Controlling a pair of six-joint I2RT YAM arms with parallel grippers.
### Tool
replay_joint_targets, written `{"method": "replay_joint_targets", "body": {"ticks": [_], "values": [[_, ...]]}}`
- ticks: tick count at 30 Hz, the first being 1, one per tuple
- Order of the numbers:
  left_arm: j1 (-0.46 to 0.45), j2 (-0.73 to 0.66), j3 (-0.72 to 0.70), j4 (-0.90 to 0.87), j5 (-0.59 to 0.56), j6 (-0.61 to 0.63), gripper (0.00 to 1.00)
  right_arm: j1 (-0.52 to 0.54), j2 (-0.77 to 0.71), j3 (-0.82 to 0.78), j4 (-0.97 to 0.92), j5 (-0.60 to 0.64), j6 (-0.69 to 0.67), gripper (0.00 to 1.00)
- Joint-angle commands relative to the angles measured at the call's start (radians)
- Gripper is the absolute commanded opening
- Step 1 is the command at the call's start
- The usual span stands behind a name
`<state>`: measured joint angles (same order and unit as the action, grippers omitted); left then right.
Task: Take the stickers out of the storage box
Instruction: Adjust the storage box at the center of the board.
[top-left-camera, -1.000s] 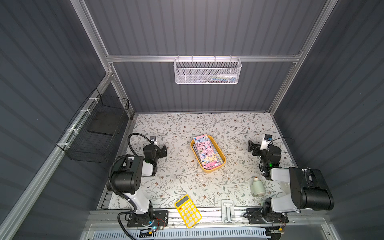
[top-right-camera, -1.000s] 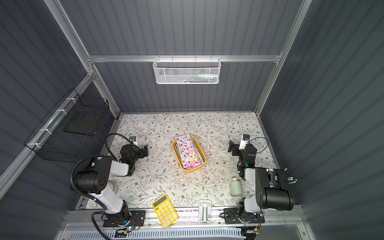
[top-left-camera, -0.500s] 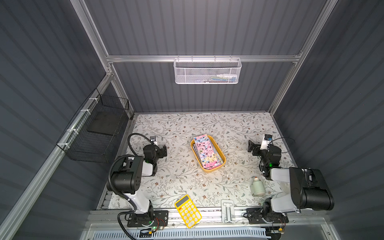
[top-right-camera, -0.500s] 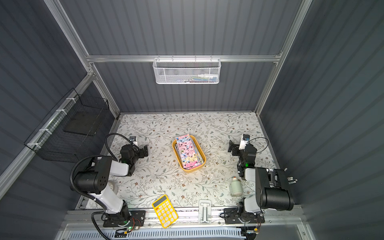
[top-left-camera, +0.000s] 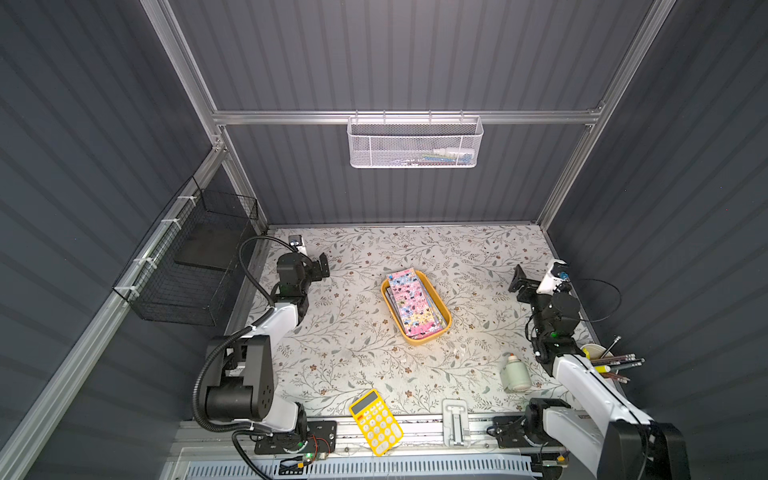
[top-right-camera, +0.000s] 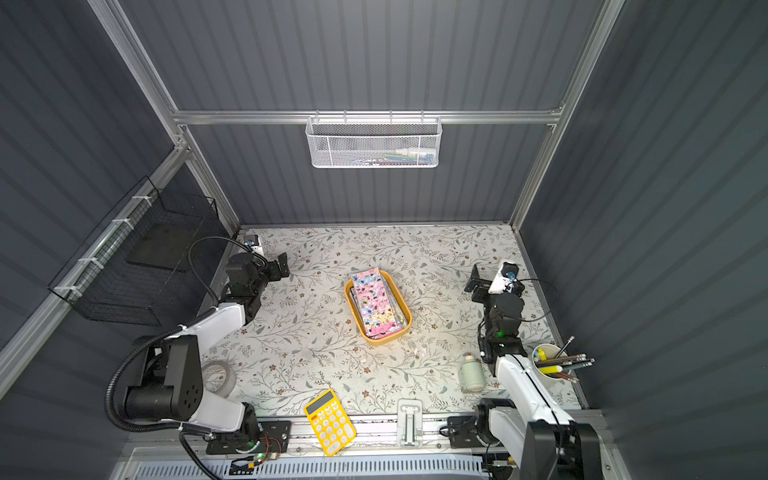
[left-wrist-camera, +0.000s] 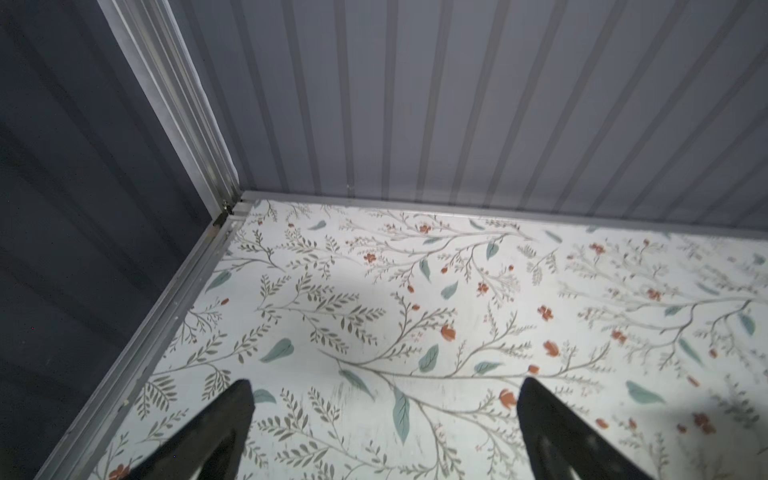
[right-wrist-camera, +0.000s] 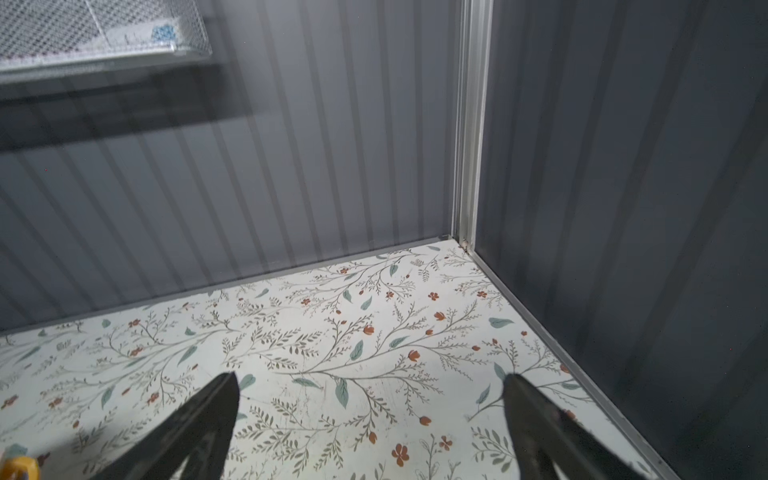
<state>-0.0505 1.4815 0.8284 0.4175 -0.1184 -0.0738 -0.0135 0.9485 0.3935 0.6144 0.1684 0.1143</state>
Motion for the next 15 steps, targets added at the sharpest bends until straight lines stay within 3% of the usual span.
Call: {"method": "replay_joint_targets", "body": {"ticks": [1, 3, 6, 9, 15], "values": [[0.001, -0.022, 0.084, -0.169, -0.029, -0.103, 1.00, 0.046, -0.062, 0.077, -0.216, 0.131, 0.040, 0.99], [0.001, -0.031, 0.148, -0.264, -0.084, -0.195, 1.00, 0.077, -0.079, 0.136, -0.315, 0.139, 0.057, 0.99], [0.002, -0.016, 0.307, -0.550, -0.250, -0.389, 1.00, 0.107, -0.055, 0.273, -0.534, 0.145, 0.102, 0.99], [0.006, 0.002, 0.437, -0.768, -0.311, -0.487, 1.00, 0.119, 0.003, 0.399, -0.710, 0.094, 0.123, 0.99], [0.023, -0.060, 0.404, -0.713, -0.141, -0.480, 1.00, 0.124, 0.095, 0.552, -0.901, -0.068, 0.200, 0.99]]}}
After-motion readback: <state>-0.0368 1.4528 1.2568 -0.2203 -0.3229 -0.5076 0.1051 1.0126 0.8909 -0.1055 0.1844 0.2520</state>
